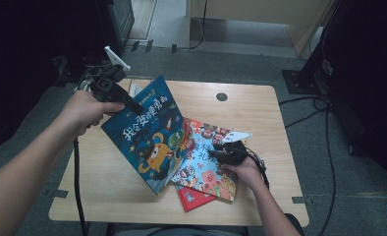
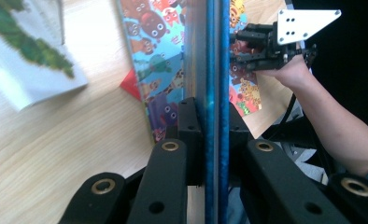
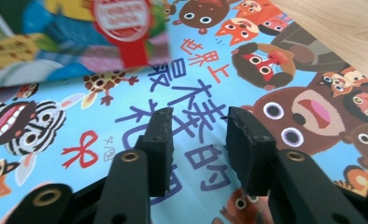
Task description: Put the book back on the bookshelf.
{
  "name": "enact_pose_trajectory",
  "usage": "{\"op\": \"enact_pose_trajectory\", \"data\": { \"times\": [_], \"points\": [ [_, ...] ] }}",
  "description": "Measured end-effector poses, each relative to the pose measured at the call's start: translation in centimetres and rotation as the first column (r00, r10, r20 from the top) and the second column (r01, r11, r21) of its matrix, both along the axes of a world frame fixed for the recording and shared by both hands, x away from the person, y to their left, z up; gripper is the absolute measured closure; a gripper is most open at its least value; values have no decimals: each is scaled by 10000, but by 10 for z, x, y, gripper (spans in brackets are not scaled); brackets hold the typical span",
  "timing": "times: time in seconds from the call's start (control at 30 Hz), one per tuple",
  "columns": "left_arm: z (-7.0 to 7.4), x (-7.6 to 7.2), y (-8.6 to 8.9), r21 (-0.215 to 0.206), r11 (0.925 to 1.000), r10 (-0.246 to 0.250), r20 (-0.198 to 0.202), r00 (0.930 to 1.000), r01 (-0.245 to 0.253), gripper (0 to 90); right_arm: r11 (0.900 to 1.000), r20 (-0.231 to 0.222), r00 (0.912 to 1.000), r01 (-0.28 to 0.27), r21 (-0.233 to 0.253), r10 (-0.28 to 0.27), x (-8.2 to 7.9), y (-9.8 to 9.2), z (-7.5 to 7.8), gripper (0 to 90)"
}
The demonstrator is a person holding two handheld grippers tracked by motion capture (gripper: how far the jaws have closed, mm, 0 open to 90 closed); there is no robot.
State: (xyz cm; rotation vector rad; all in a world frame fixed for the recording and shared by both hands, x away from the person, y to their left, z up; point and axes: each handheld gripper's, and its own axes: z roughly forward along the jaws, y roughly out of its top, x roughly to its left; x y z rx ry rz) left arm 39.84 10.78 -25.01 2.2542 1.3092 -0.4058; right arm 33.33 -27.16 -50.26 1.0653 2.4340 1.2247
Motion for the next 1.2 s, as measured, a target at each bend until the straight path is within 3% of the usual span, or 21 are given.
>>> {"op": "enact_pose_trajectory", "data": {
  "times": [0.2,0.43,0.7,0.8,1.03,1.2],
  "points": [
    [10,-13,27,-382,9983,450,154,9989,-443,839,9999,175,9998,120,-78,-119,3,1,-1,573],
    [17,-33,66,-718,9909,1158,256,9929,-1137,838,9996,174,9996,206,-167,-204,7,1,0,567],
    [13,-56,107,-922,9755,2029,277,9788,-1996,837,9997,121,9998,174,-175,-172,12,3,0,567],
    [12,-64,121,-872,9725,2185,218,9756,-2158,836,9998,174,9997,164,-144,-162,14,3,0,563],
    [11,-83,152,-698,9593,2757,206,9610,-2737,834,9995,331,9992,246,-174,-240,16,5,-2,518],
    [11,-92,170,-846,9488,3076,262,9512,-3045,834,9996,418,9989,206,-197,-197,18,6,-2,513]
  ]
}}
